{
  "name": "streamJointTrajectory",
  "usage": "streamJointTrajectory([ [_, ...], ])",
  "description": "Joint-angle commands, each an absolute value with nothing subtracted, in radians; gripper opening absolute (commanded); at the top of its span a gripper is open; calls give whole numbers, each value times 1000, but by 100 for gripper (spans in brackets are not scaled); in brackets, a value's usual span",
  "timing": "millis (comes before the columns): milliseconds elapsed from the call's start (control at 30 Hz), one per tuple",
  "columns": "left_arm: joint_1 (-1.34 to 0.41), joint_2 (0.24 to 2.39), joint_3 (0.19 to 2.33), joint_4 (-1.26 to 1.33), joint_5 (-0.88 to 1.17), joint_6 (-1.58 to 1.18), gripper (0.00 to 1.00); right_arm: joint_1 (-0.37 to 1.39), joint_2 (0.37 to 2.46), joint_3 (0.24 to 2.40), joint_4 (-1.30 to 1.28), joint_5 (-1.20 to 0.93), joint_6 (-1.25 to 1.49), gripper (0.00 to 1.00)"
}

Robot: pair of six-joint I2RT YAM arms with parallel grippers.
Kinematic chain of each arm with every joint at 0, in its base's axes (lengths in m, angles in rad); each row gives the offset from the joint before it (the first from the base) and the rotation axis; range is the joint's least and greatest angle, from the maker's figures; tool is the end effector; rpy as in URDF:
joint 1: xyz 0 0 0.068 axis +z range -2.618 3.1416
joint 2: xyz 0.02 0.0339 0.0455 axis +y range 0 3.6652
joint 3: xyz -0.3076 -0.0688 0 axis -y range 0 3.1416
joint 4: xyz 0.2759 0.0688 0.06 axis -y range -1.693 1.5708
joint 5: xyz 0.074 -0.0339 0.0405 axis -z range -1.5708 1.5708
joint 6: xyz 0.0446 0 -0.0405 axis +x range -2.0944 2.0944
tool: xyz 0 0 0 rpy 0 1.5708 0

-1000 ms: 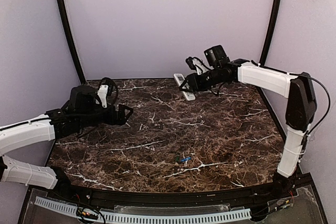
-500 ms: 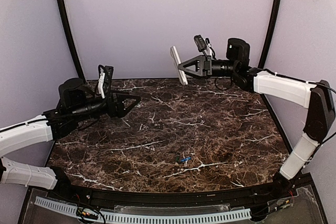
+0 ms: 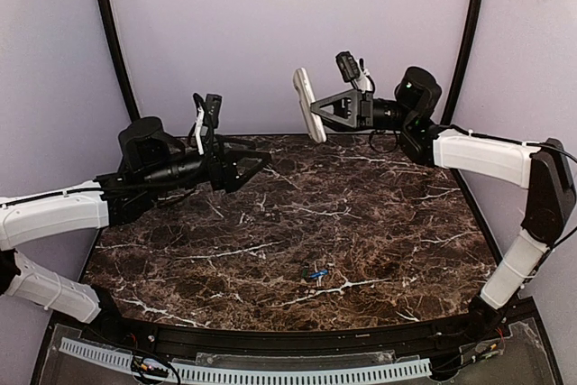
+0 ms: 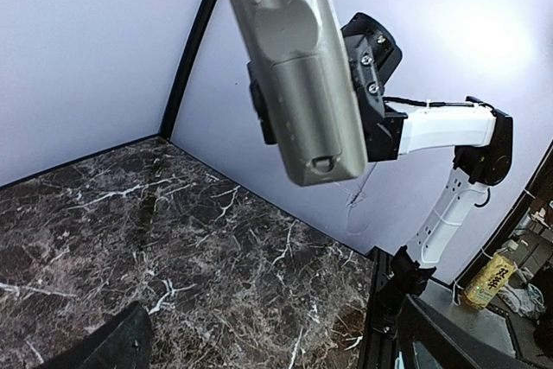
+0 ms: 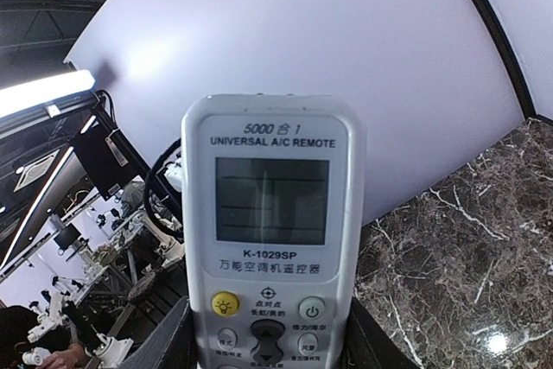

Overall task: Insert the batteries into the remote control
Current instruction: Pass from the right arm to the left

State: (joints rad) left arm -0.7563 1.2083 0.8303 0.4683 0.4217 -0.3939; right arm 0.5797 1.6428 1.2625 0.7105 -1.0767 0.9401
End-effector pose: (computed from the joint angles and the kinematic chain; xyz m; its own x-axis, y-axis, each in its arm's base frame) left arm 0.2084 -0.2217 0.3654 -0.2935 -0.2045 -0.9338 0.8771 0.3308 -0.3481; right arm 0.3220 0.2578 0.4045 -0.6126 0.0567 -0.7884 -0.7832 -0.1785 0.5957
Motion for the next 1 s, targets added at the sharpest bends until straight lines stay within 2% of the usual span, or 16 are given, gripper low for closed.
streamJointTrajectory([
  [0, -778, 1235, 903, 474, 427, -357, 100, 614, 1636, 1273, 674, -1059, 861, 46],
  [267, -850, 1391, 1004, 561, 500, -390, 100, 662, 1679, 1284, 777, -1066, 915, 46],
  [533, -880, 1444, 1051, 591, 507, -394, 100, 691, 1687, 1269, 829, -1048, 932, 46],
  [967, -882, 1489, 1071, 661, 503, -461, 71, 698, 1685, 1243, 914, -1048, 978, 45],
])
